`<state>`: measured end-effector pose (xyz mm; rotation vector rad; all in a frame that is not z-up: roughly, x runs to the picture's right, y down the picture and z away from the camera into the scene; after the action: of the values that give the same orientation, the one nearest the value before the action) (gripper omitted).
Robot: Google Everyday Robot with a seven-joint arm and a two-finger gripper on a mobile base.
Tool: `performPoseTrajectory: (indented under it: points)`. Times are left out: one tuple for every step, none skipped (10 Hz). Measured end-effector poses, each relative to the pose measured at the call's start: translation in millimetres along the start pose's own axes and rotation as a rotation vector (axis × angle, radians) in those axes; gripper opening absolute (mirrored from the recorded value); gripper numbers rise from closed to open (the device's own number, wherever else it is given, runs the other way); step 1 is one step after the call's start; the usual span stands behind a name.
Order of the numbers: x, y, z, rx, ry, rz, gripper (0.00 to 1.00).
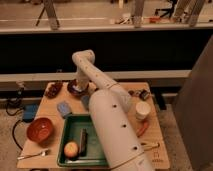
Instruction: Wipe purple bowl with towel
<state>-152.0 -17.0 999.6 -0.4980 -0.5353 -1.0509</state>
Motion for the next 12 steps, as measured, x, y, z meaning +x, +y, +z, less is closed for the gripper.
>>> performPoseTrajectory:
  points:
    - [4,-2,2,-0.004,0.006,0.001,0.0]
    - [10,-7,5,-0.001,0.015,0.004,0.0]
    - [12,-11,9,-0.001,0.019,0.008,0.0]
    - [14,-13,12,0.002,0.021,0.016,0.0]
    - [16,-16,16,0.008,0.022,0.027,0.0]
    - [16,-19,20,0.02,0.019,0.039,0.0]
    - [15,-22,22,0.03,0.013,0.044,0.0]
    - [12,-27,24,0.042,0.003,0.045,0.0]
    - [7,-32,25,0.059,-0.015,0.036,0.0]
    - [1,-36,25,0.071,-0.034,0.029,0.0]
    - [-5,-39,24,0.081,-0.051,0.02,0.0]
    - [-12,-38,22,0.095,-0.076,0.012,0.0]
